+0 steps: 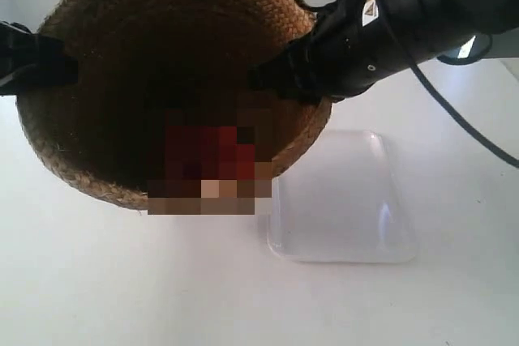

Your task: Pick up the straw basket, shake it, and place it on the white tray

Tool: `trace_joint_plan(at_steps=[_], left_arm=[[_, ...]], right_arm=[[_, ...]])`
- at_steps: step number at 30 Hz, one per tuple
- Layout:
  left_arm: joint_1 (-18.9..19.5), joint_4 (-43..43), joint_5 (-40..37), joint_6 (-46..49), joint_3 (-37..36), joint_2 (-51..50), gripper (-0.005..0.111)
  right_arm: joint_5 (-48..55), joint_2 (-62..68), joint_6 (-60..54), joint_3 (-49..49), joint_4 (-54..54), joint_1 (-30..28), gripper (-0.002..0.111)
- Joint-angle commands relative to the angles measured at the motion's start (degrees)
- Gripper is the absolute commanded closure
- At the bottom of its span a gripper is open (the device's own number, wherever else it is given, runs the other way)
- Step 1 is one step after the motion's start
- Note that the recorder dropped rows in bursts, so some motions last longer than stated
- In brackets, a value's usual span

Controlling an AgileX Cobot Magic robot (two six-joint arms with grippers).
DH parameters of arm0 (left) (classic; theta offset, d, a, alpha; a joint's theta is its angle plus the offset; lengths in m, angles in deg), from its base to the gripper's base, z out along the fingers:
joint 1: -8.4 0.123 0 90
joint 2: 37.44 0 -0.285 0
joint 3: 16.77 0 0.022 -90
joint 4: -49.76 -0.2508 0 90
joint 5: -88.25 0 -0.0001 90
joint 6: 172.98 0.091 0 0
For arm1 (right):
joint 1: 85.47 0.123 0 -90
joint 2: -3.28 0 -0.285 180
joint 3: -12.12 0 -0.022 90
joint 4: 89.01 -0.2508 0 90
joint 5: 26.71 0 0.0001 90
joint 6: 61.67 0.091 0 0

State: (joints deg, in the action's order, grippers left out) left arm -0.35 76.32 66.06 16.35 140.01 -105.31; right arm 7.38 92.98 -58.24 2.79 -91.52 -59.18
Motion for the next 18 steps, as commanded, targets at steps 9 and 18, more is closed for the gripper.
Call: trace_joint_plan(at_steps=[9,18], left_arm=[[0.0,1.3,1.3,3.6,0.1,0.6,0.107],[0.0,1.6,-8.0,6.8,9.8,4.6,0.107]], right_arm=[[-1.7,0.6,-0.1,-4.7,0.8,0.0,0.108],[6.8,-6.5,-0.8,4.2,0.5,0.0,0.108]])
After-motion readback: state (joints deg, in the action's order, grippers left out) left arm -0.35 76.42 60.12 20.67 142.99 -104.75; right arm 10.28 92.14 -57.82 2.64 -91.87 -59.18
